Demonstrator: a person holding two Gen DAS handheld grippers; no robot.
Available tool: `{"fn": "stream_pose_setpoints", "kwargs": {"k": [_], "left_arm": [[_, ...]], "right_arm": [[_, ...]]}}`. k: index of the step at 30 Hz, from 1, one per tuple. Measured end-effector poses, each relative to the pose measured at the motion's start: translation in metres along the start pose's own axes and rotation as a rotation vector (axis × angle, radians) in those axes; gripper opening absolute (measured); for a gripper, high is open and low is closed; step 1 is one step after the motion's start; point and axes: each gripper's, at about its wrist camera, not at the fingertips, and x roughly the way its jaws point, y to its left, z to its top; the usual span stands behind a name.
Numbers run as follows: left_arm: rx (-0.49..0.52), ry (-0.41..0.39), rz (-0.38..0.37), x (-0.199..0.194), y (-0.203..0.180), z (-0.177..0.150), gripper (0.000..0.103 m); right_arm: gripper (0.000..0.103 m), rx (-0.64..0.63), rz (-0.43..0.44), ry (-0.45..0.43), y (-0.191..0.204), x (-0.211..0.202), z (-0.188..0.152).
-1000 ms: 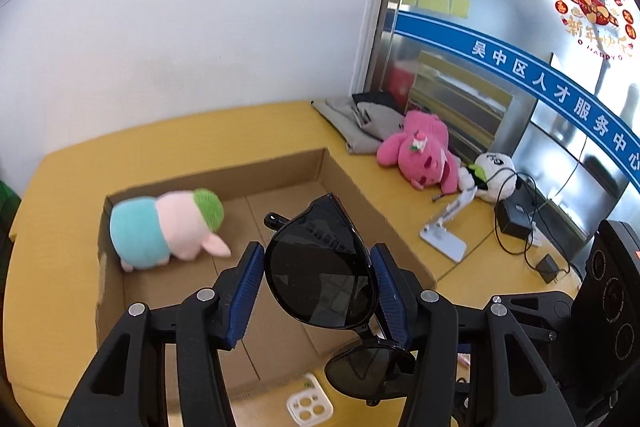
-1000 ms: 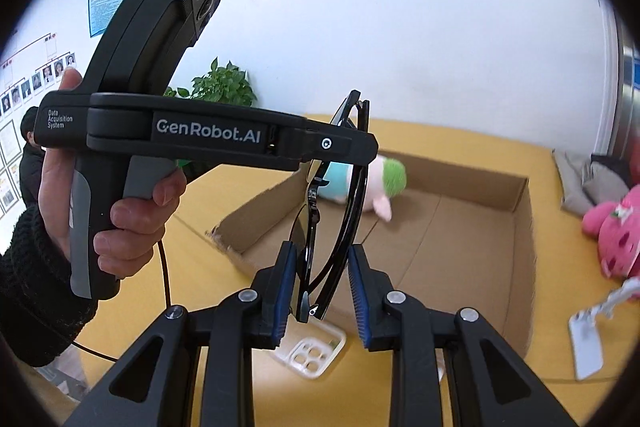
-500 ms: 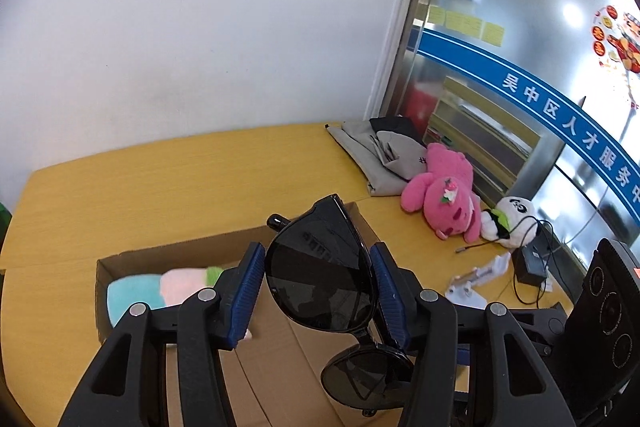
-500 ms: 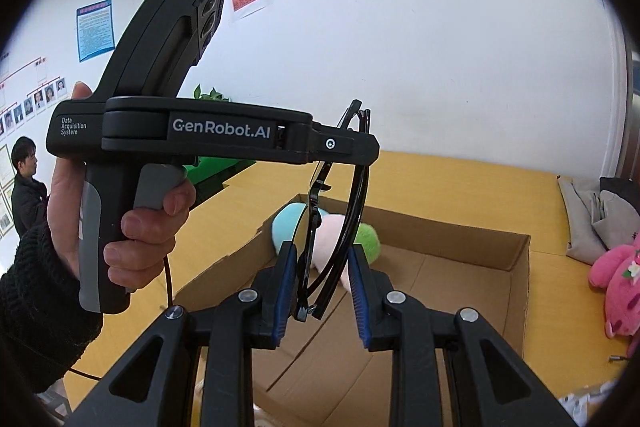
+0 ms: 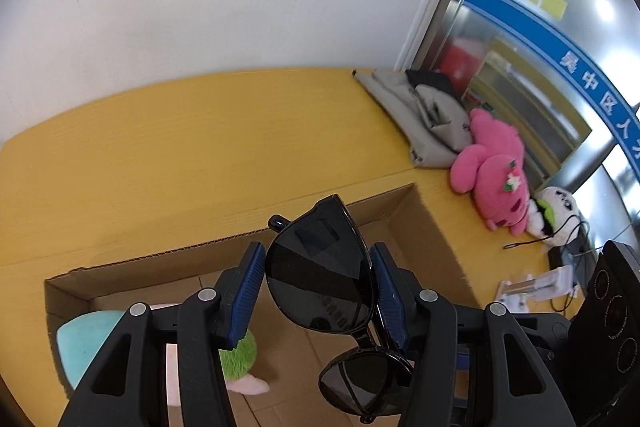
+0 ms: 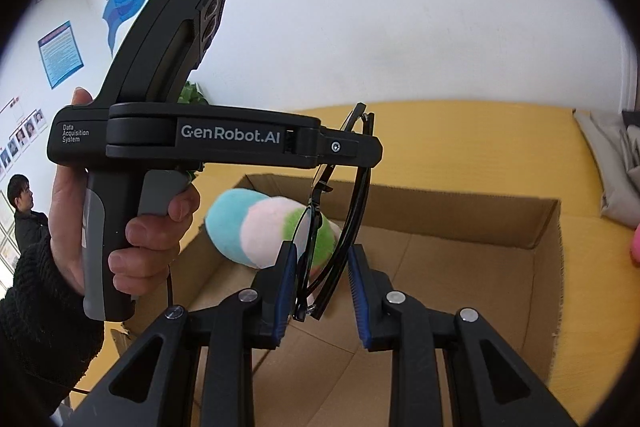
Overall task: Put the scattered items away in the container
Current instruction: 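Carry the black sunglasses with the right gripper over the cardboard box, then lower the sunglasses into the box and open the right gripper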
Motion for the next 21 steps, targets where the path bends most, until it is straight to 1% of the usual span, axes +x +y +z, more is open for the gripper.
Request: {"fn": "stream_pose_setpoints", "kwargs": {"k": [3, 4, 5, 6, 7, 10, 11, 12, 13, 17, 21], "left_arm": [[-0.005, 0.075, 0.036, 0.033, 0.005, -0.006, 0.057], [-0.005, 0.104, 0.039, 0.044, 0.005, -0.008, 0.057], [-0.014, 0.146, 0.025, 0.057, 0.006, -0.012, 0.056], [-0.008, 0.162, 0.042, 0.065, 0.004, -0.015, 0.056], [0.005, 0.185, 0.065, 0.076, 0.002, -0.019, 0.056], [0.006, 0.231, 0.092, 0.1, 0.003, -0.027, 0.056], [0.019, 0.236, 0.114, 0.106, 0.001, -0.029, 0.055], [0.029, 0.236, 0.123, 0.108, 0.0, -0.029, 0.055], [0.038, 0.235, 0.13, 0.111, -0.002, -0.029, 0.055], [0.05, 0.242, 0.159, 0.118, -0.006, -0.029, 0.056], [0.055, 0.243, 0.178, 0.122, -0.005, -0.031, 0.056]], "right_arm": [[0.025, 0.042, 0.018, 0.051, -0.013, 0.022, -0.007], [0.017, 0.06, 0.034, 0.066, -0.017, 0.029, -0.01], [0.007, 0.091, 0.087, 0.085, -0.023, 0.036, -0.014], [0.007, 0.108, 0.1, 0.099, -0.026, 0.04, -0.016], [0.007, 0.122, 0.092, 0.129, -0.029, 0.048, -0.02], [0.006, 0.135, 0.024, 0.218, -0.037, 0.07, -0.033], [0.006, 0.15, -0.003, 0.251, -0.041, 0.077, -0.039], [0.006, 0.162, -0.006, 0.263, -0.044, 0.08, -0.041], [0.006, 0.176, 0.002, 0.267, -0.046, 0.08, -0.042], [0.006, 0.16, -0.03, 0.277, -0.042, 0.081, -0.045], [0.006, 0.172, -0.03, 0.284, -0.04, 0.081, -0.051]]}}
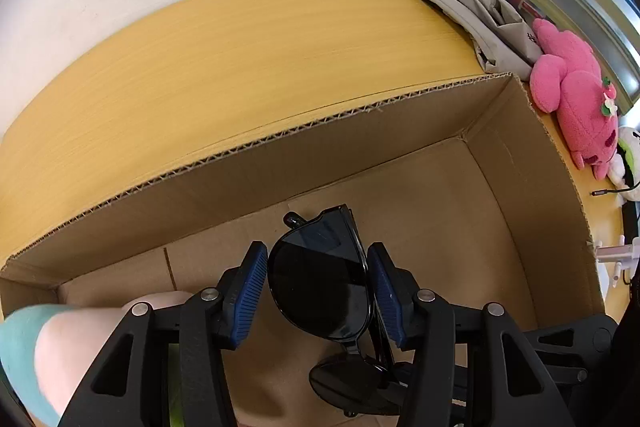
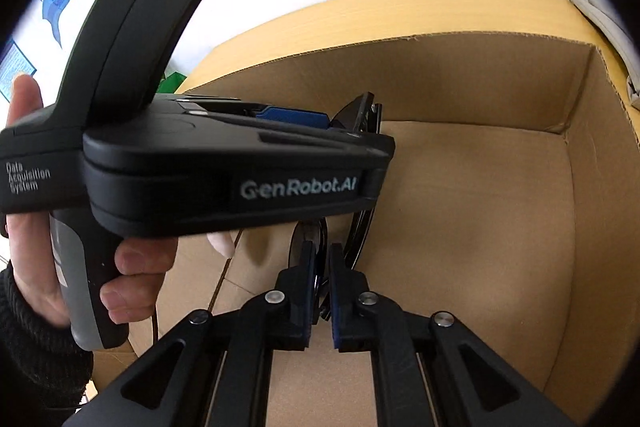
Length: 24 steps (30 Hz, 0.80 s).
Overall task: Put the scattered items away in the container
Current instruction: 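Lower the sunglasses into the box and open the right gripper, then raise the open right gripper out of the box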
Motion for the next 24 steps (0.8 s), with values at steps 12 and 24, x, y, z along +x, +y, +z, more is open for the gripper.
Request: {"fn": "stream_pose_setpoints", "kwargs": {"k": [12, 24], "left_arm": [[-0.062, -0.287, -0.025, -0.122, 0.023, -0.04, 0.08], [-0.096, -0.558, 0.087, -0.26, 0.005, -0.214, 0.103]], "right_arm": [[0.054, 0.024, -0.015, -0.111, 0.027, -0.067, -0.037], [0.079, -0.124, -0.196, -0.312, 0.102, -0.181, -0.077]]}}
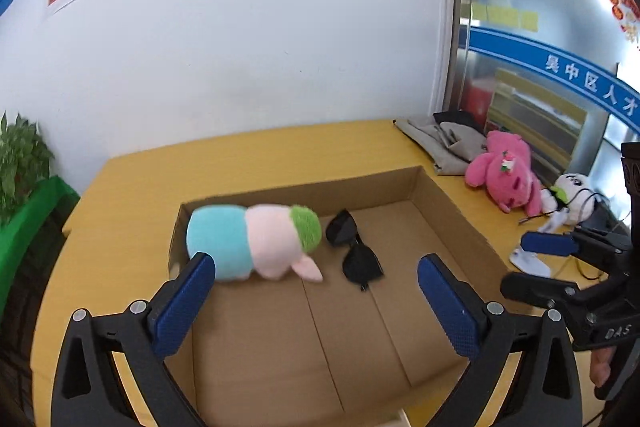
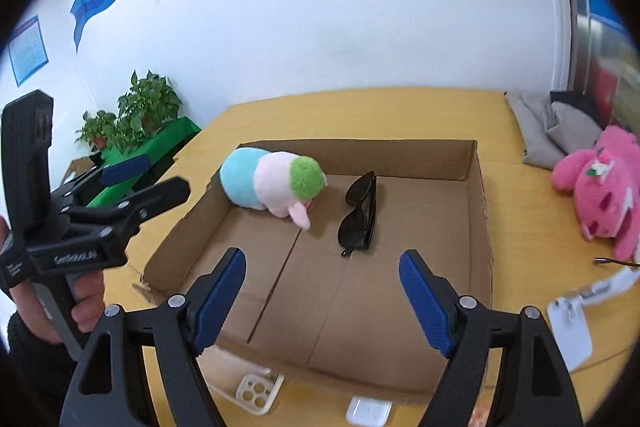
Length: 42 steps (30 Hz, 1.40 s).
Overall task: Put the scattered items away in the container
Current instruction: 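Raise the open right gripper out of the box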
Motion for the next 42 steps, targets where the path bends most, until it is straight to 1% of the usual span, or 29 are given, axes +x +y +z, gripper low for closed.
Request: {"fn": "stream_pose_setpoints", "kwargs": {"k": [1, 2, 4, 6, 9, 12, 16, 20, 25, 30, 33, 37, 39, 42], "left_arm": [[-0.01, -0.002, -0.006, -0.01, 0.001, -0.009, 0.103], [-0.013, -0.006, -0.009, -0.019, 0.002, -0.018, 0.103], [-0.018, -0.013, 0.012, -0.034, 0.0, -0.033, 0.103], [-0.025, -0.013, 0.018, -0.048, -0.001, -0.049, 0.103], [-0.062, 0.007, -0.003, -0.058, 0.001, -0.065, 0.103], [-0.081, 0.011, -0.001, -0.067, 0.003, -0.08, 0.103], [-0.099, 0.027, 0.014, -0.071, 0.007, -0.097, 0.103], [-0.134, 0.054, 0.008, -0.067, 0.015, -0.11, 0.103], [-0.125, 0.077, 0.04, -0.058, 0.018, -0.122, 0.103], [-0.14, 0.108, 0.021, -0.049, 0.021, -0.132, 0.103], [-0.149, 0.151, 0.015, -0.037, 0.024, -0.142, 0.102], [-0.163, 0.199, 0.01, -0.023, 0.031, -0.156, 0.101], [-0.173, 0.23, 0.009, -0.014, 0.035, -0.164, 0.098], [-0.19, 0.29, 0.009, 0.003, 0.044, -0.178, 0.095]], "right_arm": [[0.079, -0.014, -0.016, -0.013, 0.0, -0.004, -0.006], [0.079, -0.029, -0.042, -0.032, 0.008, -0.017, -0.012], [0.079, -0.04, -0.072, -0.061, 0.019, -0.038, -0.023], [0.079, -0.031, -0.077, -0.073, 0.024, -0.046, -0.031], [0.079, -0.021, -0.082, -0.06, 0.029, -0.057, -0.04], [0.079, -0.012, -0.086, -0.049, 0.031, -0.064, -0.048], [0.079, -0.023, -0.091, -0.033, 0.034, -0.062, -0.059], [0.079, -0.018, -0.091, -0.015, 0.036, -0.058, -0.068], [0.079, -0.012, -0.096, 0.011, 0.041, -0.053, -0.078], [0.079, -0.006, -0.094, 0.056, 0.046, -0.037, -0.087], [0.079, 0.002, -0.088, 0.083, 0.048, -0.021, -0.094], [0.079, 0.003, -0.087, 0.182, 0.049, 0.019, -0.114], [0.079, 0.012, -0.076, 0.24, 0.048, 0.042, -0.13], [0.079, 0.04, -0.055, 0.289, 0.047, 0.063, -0.146]]}}
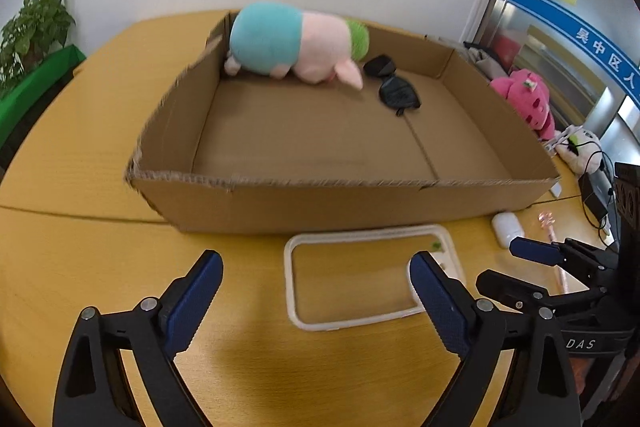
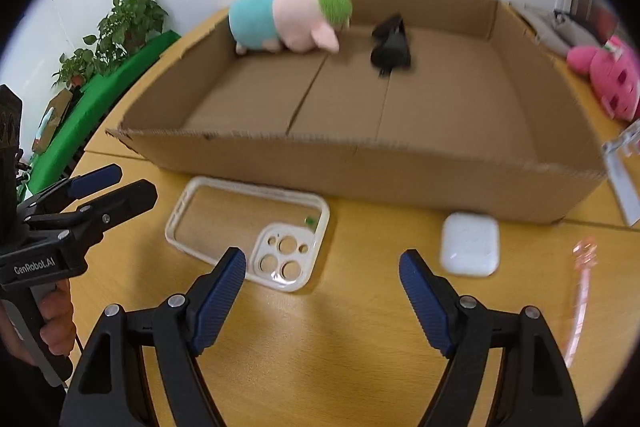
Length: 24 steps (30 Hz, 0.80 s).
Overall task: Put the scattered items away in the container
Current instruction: 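Lower the left gripper onto the white phone case rim and close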
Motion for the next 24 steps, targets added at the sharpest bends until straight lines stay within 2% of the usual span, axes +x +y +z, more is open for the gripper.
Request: {"fn": "stream_pose_setpoints", "kwargs": {"k": [8, 13, 17, 20, 21, 24], "left_arm": [[-0.024, 0.126, 0.0, 0.042, 0.009, -0.012, 0.072], [0.004, 0.117, 0.013, 0.042, 0.003, -0.011, 0.065], [0.023, 0.119, 0.046, 0.042, 0.002, -0.011, 0.048], [0.039, 0.116, 0.068, 0.043, 0.003, -0.011, 0.033], [0.041, 0.114, 0.071, 0.043, 0.003, -0.012, 0.027], [0.038, 0.113, 0.061, 0.043, 0.003, -0.012, 0.02]], "right_arm": [[0.079, 0.026, -0.01, 0.043, -0.003, 0.027, -0.004], [0.078, 0.005, -0.039, 0.027, 0.001, 0.031, -0.003], [0.078, -0.023, -0.061, 0.02, 0.006, 0.034, -0.004], [0.07, -0.055, -0.095, 0.015, 0.011, 0.035, -0.004], [0.065, -0.071, -0.119, 0.01, 0.013, 0.036, -0.004], [0.058, -0.083, -0.127, -0.001, 0.016, 0.036, -0.005]]}}
